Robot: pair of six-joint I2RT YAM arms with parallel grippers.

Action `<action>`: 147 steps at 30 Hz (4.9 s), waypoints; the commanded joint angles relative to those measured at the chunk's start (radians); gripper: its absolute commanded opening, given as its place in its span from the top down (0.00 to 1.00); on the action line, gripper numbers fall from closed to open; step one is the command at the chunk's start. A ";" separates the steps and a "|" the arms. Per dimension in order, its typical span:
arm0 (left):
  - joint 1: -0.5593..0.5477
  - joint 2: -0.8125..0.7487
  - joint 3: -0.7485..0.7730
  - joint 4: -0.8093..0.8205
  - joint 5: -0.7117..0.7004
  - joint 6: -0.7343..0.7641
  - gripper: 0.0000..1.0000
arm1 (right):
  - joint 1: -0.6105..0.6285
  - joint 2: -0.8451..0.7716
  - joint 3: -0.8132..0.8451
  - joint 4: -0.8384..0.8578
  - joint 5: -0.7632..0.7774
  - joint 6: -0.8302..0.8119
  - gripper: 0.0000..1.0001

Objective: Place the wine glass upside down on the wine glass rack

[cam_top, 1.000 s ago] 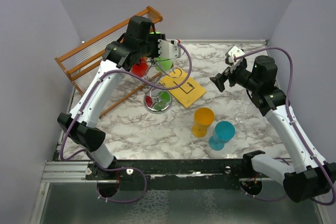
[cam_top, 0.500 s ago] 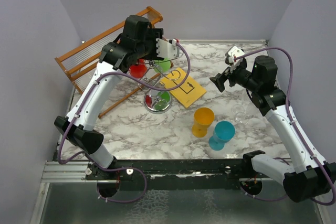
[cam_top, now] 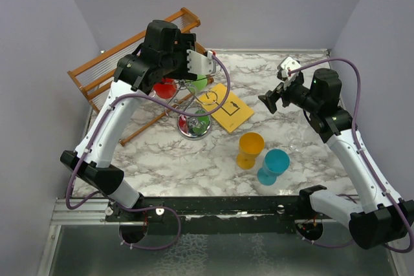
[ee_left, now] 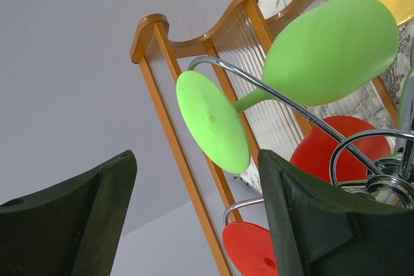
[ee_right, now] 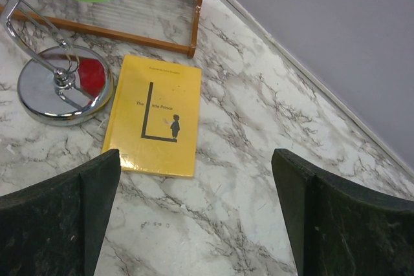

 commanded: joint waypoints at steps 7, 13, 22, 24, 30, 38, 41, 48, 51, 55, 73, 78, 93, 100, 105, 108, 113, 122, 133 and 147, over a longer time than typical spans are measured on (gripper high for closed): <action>0.004 -0.039 0.014 -0.022 -0.030 -0.007 0.21 | 0.002 0.010 0.001 0.022 -0.033 -0.003 0.00; 0.004 -0.033 -0.022 0.037 -0.024 -0.015 0.21 | 0.002 0.010 -0.001 0.023 -0.030 -0.005 0.00; 0.005 -0.005 -0.050 0.192 -0.018 -0.094 0.22 | 0.002 0.009 -0.004 0.024 -0.026 -0.007 0.00; 0.005 -0.001 -0.053 0.217 -0.020 -0.108 0.22 | 0.002 0.010 -0.005 0.025 -0.025 -0.008 0.00; 0.004 0.003 -0.061 0.270 -0.055 -0.127 0.22 | 0.001 0.011 -0.006 0.024 -0.024 -0.008 0.00; 0.003 -0.028 -0.053 0.549 -0.260 -0.280 0.22 | 0.002 0.008 0.110 -0.070 0.132 -0.020 0.00; 0.003 -0.052 -0.036 0.598 -0.329 -0.408 0.22 | 0.002 0.005 0.179 -0.156 0.297 -0.045 0.00; 0.003 -0.136 -0.055 0.481 -0.253 -0.691 0.12 | 0.002 -0.055 0.251 -0.487 0.189 -0.184 0.03; 0.003 -0.150 -0.082 0.446 -0.232 -0.705 0.07 | 0.002 -0.005 0.276 -0.677 -0.045 -0.260 0.08; 0.003 -0.167 -0.119 0.449 -0.264 -0.676 0.06 | 0.050 0.079 0.271 -0.769 -0.175 -0.292 0.12; 0.003 -0.181 -0.169 0.453 -0.277 -0.634 0.05 | 0.289 0.247 0.160 -0.685 0.076 -0.199 0.39; 0.003 -0.188 -0.177 0.451 -0.272 -0.631 0.05 | 0.306 0.281 0.149 -0.661 0.076 -0.185 0.58; 0.003 -0.188 -0.123 0.463 -0.237 -0.694 0.01 | 0.303 0.213 0.262 -0.496 0.359 -0.133 0.99; 0.003 -0.193 -0.116 0.468 -0.174 -0.829 0.01 | 0.271 0.179 0.437 -0.363 0.599 -0.140 0.99; 0.003 -0.161 -0.066 0.445 -0.005 -0.963 0.01 | 0.267 0.160 0.523 -0.193 0.736 -0.126 0.99; 0.003 -0.135 -0.044 0.442 0.123 -1.046 0.02 | 0.267 0.146 0.580 -0.164 0.661 -0.090 0.99; 0.003 -0.086 -0.017 0.465 0.299 -1.202 0.07 | 0.267 0.100 0.624 -0.131 0.452 -0.015 0.99; 0.010 -0.063 -0.078 0.551 0.534 -1.450 0.14 | 0.266 0.103 0.757 -0.225 0.223 0.148 0.99; 0.037 -0.083 -0.137 0.610 0.625 -1.535 0.37 | 0.254 0.105 0.759 -0.238 0.111 0.182 0.99; 0.066 -0.106 -0.160 0.624 0.656 -1.564 0.53 | 0.250 0.095 0.720 -0.218 0.147 0.162 0.99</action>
